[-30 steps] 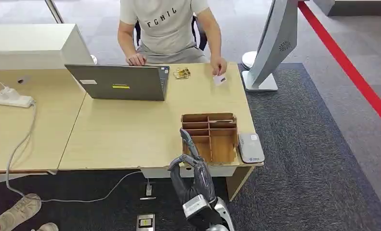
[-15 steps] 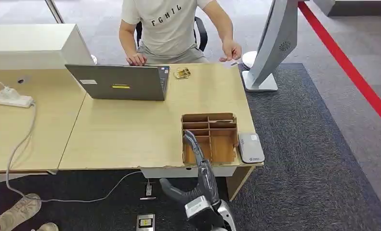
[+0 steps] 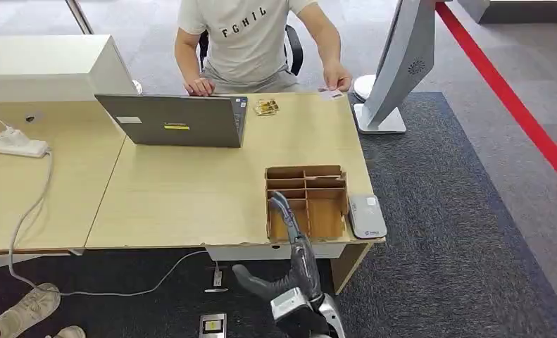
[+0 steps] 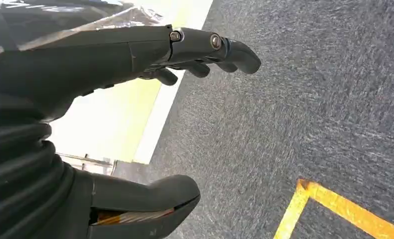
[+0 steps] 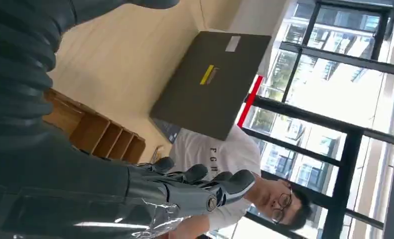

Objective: Pass the card to the sensor for recognition and then transmit it.

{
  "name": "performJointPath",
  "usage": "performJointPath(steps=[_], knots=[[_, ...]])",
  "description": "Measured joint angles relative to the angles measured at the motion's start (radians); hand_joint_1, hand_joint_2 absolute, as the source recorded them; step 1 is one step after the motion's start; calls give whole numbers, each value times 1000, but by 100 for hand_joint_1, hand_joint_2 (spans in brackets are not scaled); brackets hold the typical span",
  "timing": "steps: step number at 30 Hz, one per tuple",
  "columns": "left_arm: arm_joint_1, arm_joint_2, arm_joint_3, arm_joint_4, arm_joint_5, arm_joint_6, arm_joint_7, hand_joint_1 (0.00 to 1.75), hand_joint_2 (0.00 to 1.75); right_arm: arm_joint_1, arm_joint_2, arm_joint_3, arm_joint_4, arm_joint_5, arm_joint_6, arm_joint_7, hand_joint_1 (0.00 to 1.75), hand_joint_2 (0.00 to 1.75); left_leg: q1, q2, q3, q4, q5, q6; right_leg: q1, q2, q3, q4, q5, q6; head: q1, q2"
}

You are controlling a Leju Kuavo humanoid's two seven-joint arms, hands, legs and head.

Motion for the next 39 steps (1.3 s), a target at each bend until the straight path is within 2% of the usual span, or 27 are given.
performJointPath(steps=[8,10,14,17,22,28,36,39], knots=[[0,0,0,0,0,-1,0,0,175,-1,0,0,0,34,-21,8,0,175,0,0,0,0,0,0,0,0,0,0,0,0,0,0],[0,3,0,0,-2,-15,-10,0,175,-8,1,-1,4,128,-51,39,0,175,0,0,0,0,0,0,0,0,0,0,0,0,0,0],[1,21,0,0,-7,-58,-32,0,175,-40,6,-28,14,399,-80,151,0,175,0,0,0,0,0,0,0,0,0,1,0,0,0,0],[2,34,0,0,-5,-78,-46,0,175,-99,3,-63,30,467,-74,203,0,175,0,0,0,0,1,0,0,0,0,1,1,0,0,0],[6,46,0,0,15,-98,-69,0,175,-255,-17,-115,85,573,-14,304,0,175,0,0,0,0,3,-1,0,0,0,1,3,-1,0,0],[10,60,0,0,42,-145,-93,0,175,-413,-36,-143,193,768,50,474,0,175,0,0,0,0,3,-1,0,0,-1,1,4,-1,0,0],[13,88,0,0,84,-228,-118,0,175,-499,-54,-147,267,930,147,597,0,175,0,0,-1,0,3,-1,0,0,-1,1,3,-1,0,0],[13,100,0,0,105,-280,-132,0,175,-514,-55,-147,283,982,178,650,0,175,0,0,-1,0,3,-1,0,0,-1,1,3,-1,0,0]])
